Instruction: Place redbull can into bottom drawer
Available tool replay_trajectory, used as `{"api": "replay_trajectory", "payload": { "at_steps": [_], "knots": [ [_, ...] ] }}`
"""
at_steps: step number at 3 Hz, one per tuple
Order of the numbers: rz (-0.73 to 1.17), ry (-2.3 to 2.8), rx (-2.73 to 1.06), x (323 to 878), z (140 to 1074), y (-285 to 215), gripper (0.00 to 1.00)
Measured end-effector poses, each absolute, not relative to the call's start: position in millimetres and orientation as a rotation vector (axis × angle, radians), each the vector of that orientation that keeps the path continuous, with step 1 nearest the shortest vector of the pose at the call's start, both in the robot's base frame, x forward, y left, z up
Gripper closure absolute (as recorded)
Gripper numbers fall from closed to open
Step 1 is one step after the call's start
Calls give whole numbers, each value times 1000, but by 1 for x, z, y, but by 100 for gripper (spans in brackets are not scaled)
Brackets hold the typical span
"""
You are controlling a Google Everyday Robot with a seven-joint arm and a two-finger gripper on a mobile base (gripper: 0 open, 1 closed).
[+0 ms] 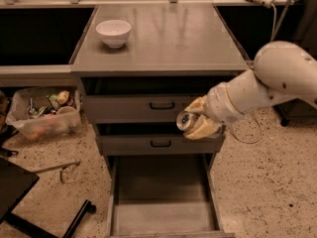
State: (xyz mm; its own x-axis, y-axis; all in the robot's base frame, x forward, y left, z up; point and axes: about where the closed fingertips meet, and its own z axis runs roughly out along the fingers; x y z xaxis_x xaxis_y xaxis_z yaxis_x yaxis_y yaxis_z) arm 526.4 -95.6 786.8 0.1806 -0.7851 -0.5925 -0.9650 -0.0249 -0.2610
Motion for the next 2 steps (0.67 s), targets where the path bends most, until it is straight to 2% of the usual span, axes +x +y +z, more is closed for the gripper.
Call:
{"api": "replay_trajectory", "payload": {
  "at_steps": [1, 2],
  "knots": [
    [471, 1589, -1866, 534, 727, -97, 100],
    [471, 1589, -1866, 534, 727, -97, 100]
  ]
}}
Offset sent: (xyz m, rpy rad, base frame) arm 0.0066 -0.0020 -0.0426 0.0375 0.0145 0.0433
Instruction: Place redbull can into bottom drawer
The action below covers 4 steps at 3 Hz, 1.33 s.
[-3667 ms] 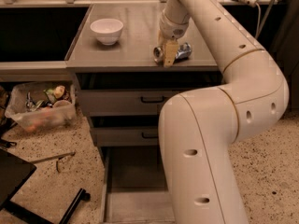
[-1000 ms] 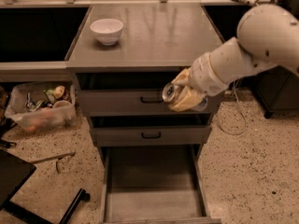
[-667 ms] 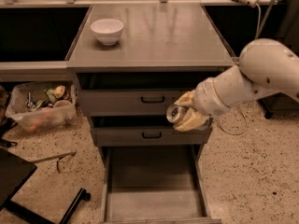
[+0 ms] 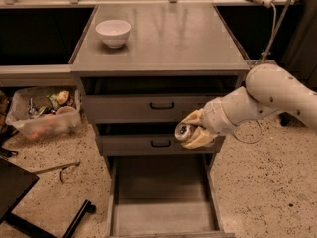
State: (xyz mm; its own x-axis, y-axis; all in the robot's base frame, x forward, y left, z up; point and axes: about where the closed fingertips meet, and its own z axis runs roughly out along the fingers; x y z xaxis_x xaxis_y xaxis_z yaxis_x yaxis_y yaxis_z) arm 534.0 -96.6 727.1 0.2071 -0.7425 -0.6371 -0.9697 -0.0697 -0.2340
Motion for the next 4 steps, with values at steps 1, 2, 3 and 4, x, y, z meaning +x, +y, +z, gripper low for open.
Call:
{"api": "replay_trajectory", "payload": {
  "at_steps": [1, 2, 3, 4],
  "knots": [
    [493, 1577, -1865, 533, 722, -95, 100],
    [527, 1531, -1864, 524, 672, -85, 100],
    [515, 1511, -1873, 521, 599, -69, 100],
    [498, 1532, -1872, 533, 537, -59, 100]
  ]
}}
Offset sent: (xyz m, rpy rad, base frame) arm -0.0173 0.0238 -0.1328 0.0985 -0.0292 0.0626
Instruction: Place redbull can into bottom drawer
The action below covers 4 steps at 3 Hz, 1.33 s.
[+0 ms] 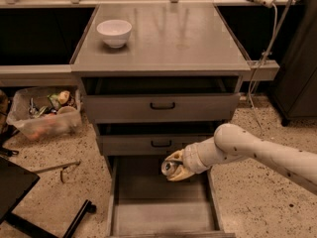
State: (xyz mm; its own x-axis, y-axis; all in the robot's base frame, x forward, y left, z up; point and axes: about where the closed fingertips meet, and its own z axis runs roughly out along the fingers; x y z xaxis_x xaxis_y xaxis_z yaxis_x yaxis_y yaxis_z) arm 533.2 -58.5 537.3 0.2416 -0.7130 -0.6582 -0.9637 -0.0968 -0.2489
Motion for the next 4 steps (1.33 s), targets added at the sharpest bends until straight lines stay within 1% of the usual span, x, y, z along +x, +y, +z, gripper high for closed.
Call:
{"api": "replay_trajectory", "payload": {
  "at_steps": [1, 2, 3, 4],
  "knots": [
    [563, 1600, -1849, 548, 494, -56, 100],
    [563, 1600, -1849, 548, 494, -56, 100],
    [620, 1574, -1834, 538, 475, -53, 100],
    [679, 1590, -1780, 524, 411, -56, 100]
  ]
}}
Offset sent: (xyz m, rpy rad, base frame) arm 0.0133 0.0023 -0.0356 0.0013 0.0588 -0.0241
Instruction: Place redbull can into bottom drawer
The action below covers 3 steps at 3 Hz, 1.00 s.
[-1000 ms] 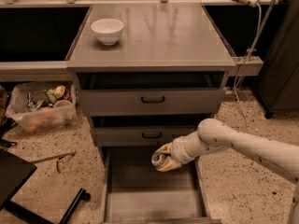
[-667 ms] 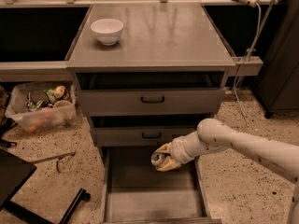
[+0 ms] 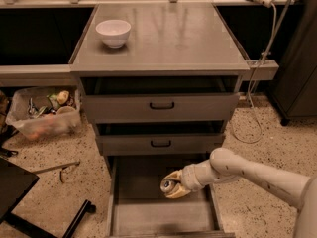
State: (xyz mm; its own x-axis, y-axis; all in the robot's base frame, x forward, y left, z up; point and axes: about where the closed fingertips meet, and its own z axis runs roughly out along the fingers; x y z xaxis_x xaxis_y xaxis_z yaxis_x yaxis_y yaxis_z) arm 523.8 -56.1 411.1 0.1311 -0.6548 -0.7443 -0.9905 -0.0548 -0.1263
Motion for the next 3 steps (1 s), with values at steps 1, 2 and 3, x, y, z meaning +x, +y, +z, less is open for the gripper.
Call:
{"api": "replay_trajectory", "payload": {
  "at_steps": [1, 2, 3],
  "knots": [
    [691, 1637, -1744, 520, 327, -47, 100],
    [691, 1684, -1748, 523, 259, -34, 100],
    [699, 1716, -1756, 530, 218, -22, 100]
  ]
}}
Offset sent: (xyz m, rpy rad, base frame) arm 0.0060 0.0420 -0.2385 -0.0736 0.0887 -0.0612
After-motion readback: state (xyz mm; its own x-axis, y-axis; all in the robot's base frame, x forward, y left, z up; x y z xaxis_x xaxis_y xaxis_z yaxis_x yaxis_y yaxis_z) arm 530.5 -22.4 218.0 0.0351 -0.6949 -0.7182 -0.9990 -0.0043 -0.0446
